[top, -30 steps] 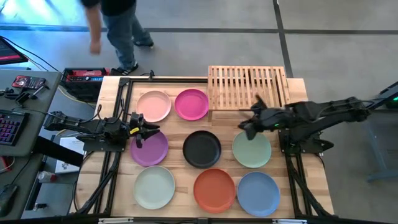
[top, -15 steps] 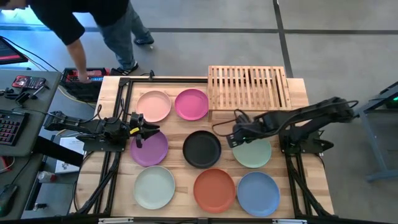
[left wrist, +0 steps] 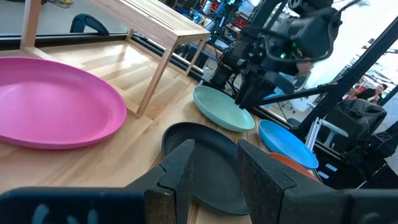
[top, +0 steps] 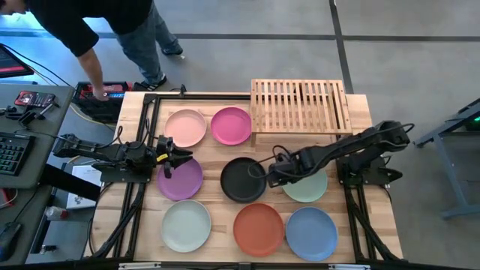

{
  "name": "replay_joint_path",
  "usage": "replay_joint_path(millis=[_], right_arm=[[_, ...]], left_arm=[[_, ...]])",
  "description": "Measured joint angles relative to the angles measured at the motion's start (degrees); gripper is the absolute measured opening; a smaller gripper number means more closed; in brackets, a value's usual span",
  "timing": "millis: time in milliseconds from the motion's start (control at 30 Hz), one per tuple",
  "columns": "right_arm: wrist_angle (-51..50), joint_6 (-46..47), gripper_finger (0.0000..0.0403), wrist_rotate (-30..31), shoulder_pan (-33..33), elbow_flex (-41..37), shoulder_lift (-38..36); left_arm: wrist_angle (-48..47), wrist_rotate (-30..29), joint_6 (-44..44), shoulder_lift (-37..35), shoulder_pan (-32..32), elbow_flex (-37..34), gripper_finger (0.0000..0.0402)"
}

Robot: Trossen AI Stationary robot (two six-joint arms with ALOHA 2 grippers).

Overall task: Place and stack plates onto a shelf
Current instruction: Put the middle right green plate on the shelf

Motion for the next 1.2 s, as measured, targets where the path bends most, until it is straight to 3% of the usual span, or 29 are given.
replay_joint_path(millis=[900,1200], right_arm=[[3.08,-0.5,0.0103,2.38,0.42,0.0,12.46],[3.02,-0.54,0.0095,2.98,0.49,0.0,13.3]], left_arm=[[0.0,0.0,0.0,0.01,-0.01,0.0,0.0108],[0.02,0.0,0.0,0.01,-0.01,0.0,0.0108]])
